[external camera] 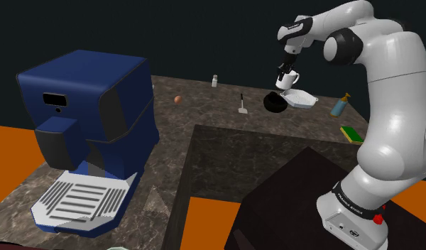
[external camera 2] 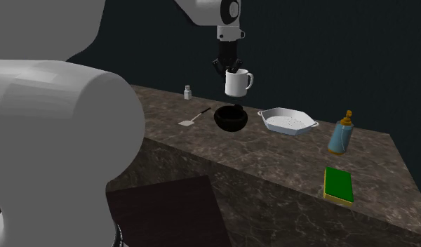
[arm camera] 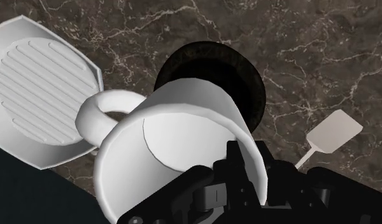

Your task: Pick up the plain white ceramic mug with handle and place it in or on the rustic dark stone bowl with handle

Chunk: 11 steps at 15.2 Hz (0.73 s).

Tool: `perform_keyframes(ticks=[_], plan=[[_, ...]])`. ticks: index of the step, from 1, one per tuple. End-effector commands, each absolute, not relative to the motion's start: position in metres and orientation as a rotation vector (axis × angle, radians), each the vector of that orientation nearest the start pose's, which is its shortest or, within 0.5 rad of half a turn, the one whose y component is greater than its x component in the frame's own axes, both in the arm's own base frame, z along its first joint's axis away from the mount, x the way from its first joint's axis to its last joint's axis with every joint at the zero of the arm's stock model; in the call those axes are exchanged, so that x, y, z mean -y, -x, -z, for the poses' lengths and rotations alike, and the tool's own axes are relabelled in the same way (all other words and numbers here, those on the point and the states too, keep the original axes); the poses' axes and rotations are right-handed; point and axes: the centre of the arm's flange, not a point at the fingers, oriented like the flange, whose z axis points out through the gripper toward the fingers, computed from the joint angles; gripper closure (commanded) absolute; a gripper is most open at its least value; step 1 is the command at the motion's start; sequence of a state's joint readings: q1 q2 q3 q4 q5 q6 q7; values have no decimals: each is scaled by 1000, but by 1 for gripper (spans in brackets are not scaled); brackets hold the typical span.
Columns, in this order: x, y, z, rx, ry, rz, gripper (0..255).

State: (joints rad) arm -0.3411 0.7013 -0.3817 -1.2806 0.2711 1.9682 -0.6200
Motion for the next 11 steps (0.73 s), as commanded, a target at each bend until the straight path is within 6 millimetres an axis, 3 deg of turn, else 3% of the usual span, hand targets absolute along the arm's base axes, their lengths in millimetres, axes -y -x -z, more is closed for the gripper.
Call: perform_keyframes(ticks=[1,11], plan=[[426,-612,-352,-183,3149,53,255],[426,-612,-299,-183,3149,53,255]])
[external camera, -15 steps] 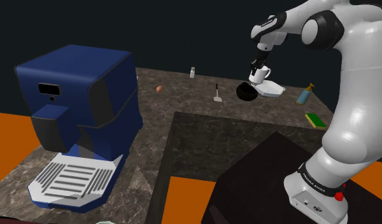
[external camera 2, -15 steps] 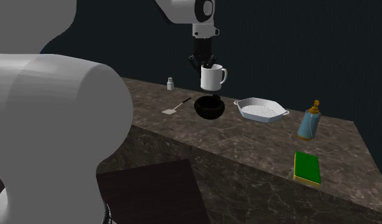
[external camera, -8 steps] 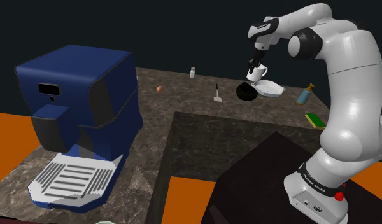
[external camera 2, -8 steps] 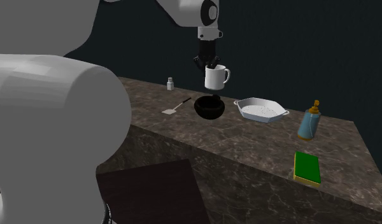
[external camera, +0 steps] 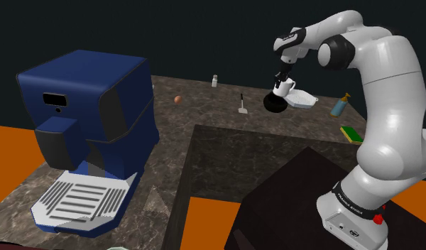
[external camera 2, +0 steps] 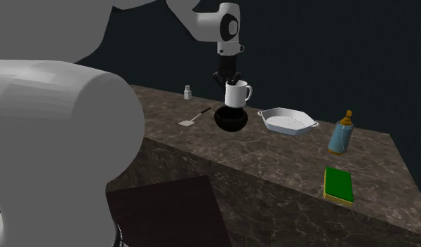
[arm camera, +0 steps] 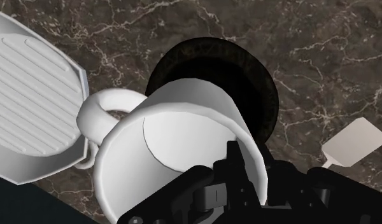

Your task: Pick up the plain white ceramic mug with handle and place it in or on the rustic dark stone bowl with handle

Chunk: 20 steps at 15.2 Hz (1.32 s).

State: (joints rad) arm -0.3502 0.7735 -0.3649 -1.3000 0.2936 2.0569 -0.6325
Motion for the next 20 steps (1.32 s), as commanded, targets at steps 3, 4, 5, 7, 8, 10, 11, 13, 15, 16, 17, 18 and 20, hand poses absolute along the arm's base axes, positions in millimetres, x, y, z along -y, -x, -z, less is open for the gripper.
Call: perform_keyframes(ticks=[3,4,5,7,8,10,11,13,15,16,17,18,20], plan=[[426,-612,-283,-183,3149,53,255],[426,-612,-278,-183,3149,53,255],[426,-612,-274,-183,3149,53,255],[426,-612,-274,-183,3149,53,255],[426,-612,-274,-183,3149,53,255],[426,-612,-274,-183,3149,53,255],[426,-612,-274,-183,3149,53,255],[426,-612,-274,-183,3149,53,0],[426,-612,-274,-183,3149,53,0],[426,-612,-274,-183,3149,53,0],[426,-612,-274,-183,3149,53,0],[426,-612,-274,-183,3149,53,0],[425,-611,-301,-183,3149,53,0]])
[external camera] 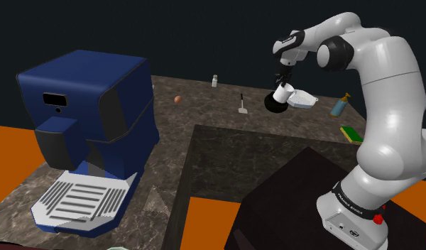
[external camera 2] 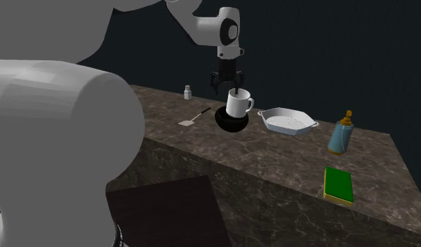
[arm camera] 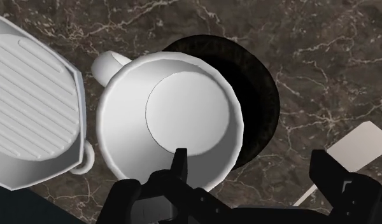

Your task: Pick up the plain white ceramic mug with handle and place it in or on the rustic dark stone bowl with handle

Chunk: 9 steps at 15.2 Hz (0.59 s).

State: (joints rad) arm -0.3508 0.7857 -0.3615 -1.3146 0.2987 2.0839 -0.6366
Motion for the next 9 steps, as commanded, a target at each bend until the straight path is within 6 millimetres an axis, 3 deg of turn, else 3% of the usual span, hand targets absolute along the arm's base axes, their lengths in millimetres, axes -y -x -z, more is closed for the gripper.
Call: perform_keyframes(ticks=[1,2,9], plan=[[425,-611,-314,-183,3149,53,0],[425,-610,-324,-183,3149,53,0],[425,-610,-324,-183,3149,53,0]])
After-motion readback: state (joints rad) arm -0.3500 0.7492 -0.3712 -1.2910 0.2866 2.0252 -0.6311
